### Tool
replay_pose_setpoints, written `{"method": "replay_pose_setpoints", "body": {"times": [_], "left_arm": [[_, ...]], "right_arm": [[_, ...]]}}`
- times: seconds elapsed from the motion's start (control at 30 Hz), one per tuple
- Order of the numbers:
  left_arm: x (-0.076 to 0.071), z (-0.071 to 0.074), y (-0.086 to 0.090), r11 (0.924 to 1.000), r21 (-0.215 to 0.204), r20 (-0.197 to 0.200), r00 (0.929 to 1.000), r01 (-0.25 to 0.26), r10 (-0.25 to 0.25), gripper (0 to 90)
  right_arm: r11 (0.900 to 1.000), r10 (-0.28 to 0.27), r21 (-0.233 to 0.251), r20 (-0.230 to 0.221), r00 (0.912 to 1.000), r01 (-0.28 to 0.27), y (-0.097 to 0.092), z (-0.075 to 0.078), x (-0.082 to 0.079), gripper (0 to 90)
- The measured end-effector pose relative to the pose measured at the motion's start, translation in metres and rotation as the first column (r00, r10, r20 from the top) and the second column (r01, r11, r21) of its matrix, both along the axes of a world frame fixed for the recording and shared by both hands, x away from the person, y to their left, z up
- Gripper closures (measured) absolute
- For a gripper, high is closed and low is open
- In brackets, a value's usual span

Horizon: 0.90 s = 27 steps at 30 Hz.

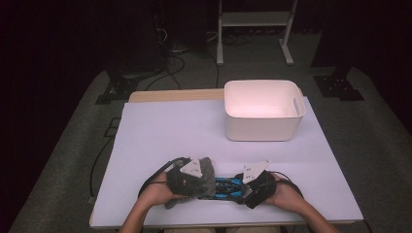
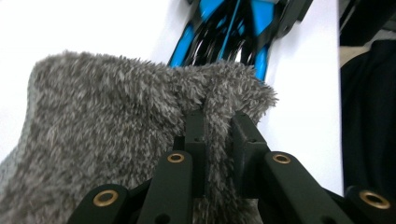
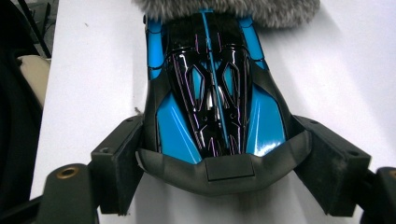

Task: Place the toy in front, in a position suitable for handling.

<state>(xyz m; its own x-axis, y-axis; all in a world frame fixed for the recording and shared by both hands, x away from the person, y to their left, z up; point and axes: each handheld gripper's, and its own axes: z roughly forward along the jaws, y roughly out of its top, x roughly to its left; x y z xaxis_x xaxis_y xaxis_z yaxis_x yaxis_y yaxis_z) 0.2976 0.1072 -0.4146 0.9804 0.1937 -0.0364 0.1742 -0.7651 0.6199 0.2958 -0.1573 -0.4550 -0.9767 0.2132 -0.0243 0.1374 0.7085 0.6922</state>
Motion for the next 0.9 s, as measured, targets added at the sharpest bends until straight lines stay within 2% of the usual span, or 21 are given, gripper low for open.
{"method": "replay_pose_setpoints", "body": {"times": [0.03, 0.07, 0.17, 0.23, 0.3, 0.33, 0.4, 0.43, 0.47, 0.53, 0.63, 0.7, 0.73, 0.77, 0.8, 0.9], "left_arm": [[0.0, 0.0, 0.0, 1.0, 0.0, 0.0, 1.0, 0.0, 0.0, 78.9], [0.0, 0.002, -0.008, 0.9997, -0.002, -0.003, 0.9997, 0.025, -0.025, 79.0], [0.001, 0.004, -0.025, 0.9983, -0.024, -0.006, 0.9986, 0.053, -0.053, 79.0], [0.001, 0.007, -0.037, 0.9969, -0.008, 0.003, 0.9969, 0.079, -0.078, 79.1], [0.003, 0.01, -0.048, 0.9951, -0.024, 0.004, 0.9954, 0.095, -0.095, 79.1], [0.003, 0.01, -0.048, 0.9951, -0.024, 0.004, 0.9954, 0.095, -0.095, 79.1], [0.005, 0.008, -0.067, 0.9913, -0.025, -0.006, 0.9916, 0.129, -0.129, 79.1], [0.005, 0.008, -0.067, 0.9913, -0.025, -0.006, 0.9916, 0.129, -0.129, 79.1], [0.007, 0.006, -0.078, 0.9889, -0.018, -0.01, 0.989, 0.147, -0.148, 79.1], [0.007, 0.006, -0.083, 0.9875, -0.011, -0.007, 0.9875, 0.157, -0.157, 79.1], [0.007, 0.007, -0.082, 0.9869, -0.002, 0.002, 0.9869, 0.162, -0.162, 79.1], [0.006, 0.007, -0.07, 0.9892, -0.001, -0.002, 0.9892, 0.147, -0.147, 79.1], [0.006, 0.007, -0.07, 0.9892, -0.001, -0.002, 0.9892, 0.147, -0.147, 79.1], [0.007, 0.008, -0.063, 0.9909, -0.006, -0.005, 0.9909, 0.134, -0.134, 79.1], [0.006, 0.009, -0.048, 0.9938, -0.02, -0.005, 0.994, 0.109, -0.11, 79.1], [0.001, 0.005, -0.021, 0.998, 0.009, 0.002, 0.9981, 0.062, -0.062, 79.1]], "right_arm": [[1.0, -0.001, -0.001, -0.001, 1.0, 0.001, 0.0, 0.0, 0.0, 21.6], [1.0, -0.006, -0.001, -0.006, 1.0, 0.006, 0.001, 0.0, 0.0, 21.6], [1.0, -0.002, -0.002, -0.008, 1.0, 0.002, 0.001, 0.0, 0.0, 21.7], [1.0, -0.003, -0.002, -0.009, 1.0, 0.003, 0.001, 0.0, 0.0, 21.7], [1.0, 0.001, 0.004, -0.011, 0.9999, 0.0, 0.0, 0.0, 0.001, 21.7], [1.0, -0.002, 0.006, -0.012, 0.9999, 0.002, 0.001, 0.0, 0.0, 21.7], [1.0, -0.002, -0.004, -0.003, 1.0, 0.002, 0.002, 0.0, 0.0, 21.6], [1.0, -0.002, -0.004, -0.003, 1.0, 0.002, 0.002, 0.0, 0.0, 21.6], [1.0, -0.002, -0.001, -0.002, 1.0, 0.002, 0.002, 0.0, 0.0, 21.7], [1.0, -0.006, 0.004, -0.01, 0.9999, 0.006, 0.001, 0.0, 0.0, 21.7], [0.9999, -0.007, 0.007, -0.01, 0.9999, 0.007, 0.001, -0.001, 0.0, 21.7], [1.0, -0.007, -0.002, -0.006, 1.0, 0.007, 0.002, 0.0, 0.0, 21.7], [1.0, -0.004, -0.004, -0.005, 1.0, 0.004, 0.002, 0.0, 0.0, 21.7], [1.0, -0.004, -0.004, -0.005, 1.0, 0.004, 0.002, 0.0, 0.0, 21.7], [0.9999, -0.006, -0.009, -0.006, 1.0, 0.006, 0.002, 0.0, 0.0, 21.8], [0.9999, -0.001, -0.011, -0.005, 1.0, 0.001, 0.002, 0.0, 0.0, 21.8]]}}
